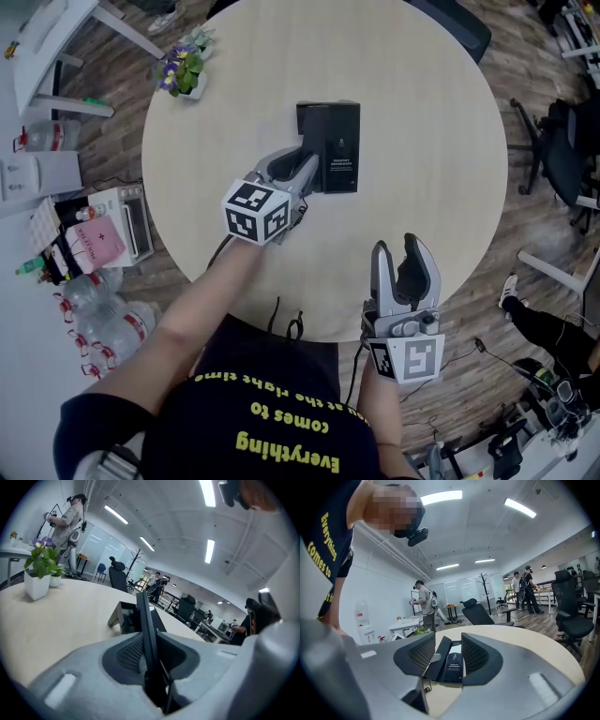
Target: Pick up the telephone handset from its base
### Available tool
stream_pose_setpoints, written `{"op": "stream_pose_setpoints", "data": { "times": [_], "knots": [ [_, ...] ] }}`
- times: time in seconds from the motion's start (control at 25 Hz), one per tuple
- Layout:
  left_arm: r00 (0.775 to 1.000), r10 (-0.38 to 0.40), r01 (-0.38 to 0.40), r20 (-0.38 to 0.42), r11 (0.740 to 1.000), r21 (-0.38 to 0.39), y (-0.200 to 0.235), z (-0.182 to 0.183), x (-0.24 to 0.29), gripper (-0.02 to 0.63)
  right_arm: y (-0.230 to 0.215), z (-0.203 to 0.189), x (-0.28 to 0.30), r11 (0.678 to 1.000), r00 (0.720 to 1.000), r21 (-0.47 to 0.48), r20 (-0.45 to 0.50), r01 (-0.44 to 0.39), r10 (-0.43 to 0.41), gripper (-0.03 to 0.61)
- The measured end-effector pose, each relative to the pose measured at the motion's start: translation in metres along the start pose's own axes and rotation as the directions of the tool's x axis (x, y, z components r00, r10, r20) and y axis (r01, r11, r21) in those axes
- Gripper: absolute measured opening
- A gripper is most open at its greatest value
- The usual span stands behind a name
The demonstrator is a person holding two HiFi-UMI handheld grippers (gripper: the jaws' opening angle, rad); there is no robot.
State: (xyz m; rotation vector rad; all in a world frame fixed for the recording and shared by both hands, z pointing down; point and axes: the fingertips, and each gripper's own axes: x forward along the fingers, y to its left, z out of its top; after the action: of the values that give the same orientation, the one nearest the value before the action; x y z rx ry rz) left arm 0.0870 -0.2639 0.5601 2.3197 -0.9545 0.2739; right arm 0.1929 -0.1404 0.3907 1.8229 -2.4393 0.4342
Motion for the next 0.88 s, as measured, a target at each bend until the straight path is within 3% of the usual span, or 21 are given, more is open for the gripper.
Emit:
{"op": "stream_pose_setpoints", "data": {
  "times": [0.2,0.88],
  "knots": [
    [0.999,-0.020,0.017,0.028,0.997,0.075,-0.017,0.009,-0.002,0.080,0.001,0.003,-0.003,1.000,1.000,-0.002,0.009,0.001,-0.001,0.184],
    [0.984,-0.014,0.003,0.177,0.998,0.066,-0.030,0.059,-0.035,0.079,0.006,0.013,-0.014,1.000,0.999,-0.024,0.044,-0.004,0.005,0.184]
  ]
}}
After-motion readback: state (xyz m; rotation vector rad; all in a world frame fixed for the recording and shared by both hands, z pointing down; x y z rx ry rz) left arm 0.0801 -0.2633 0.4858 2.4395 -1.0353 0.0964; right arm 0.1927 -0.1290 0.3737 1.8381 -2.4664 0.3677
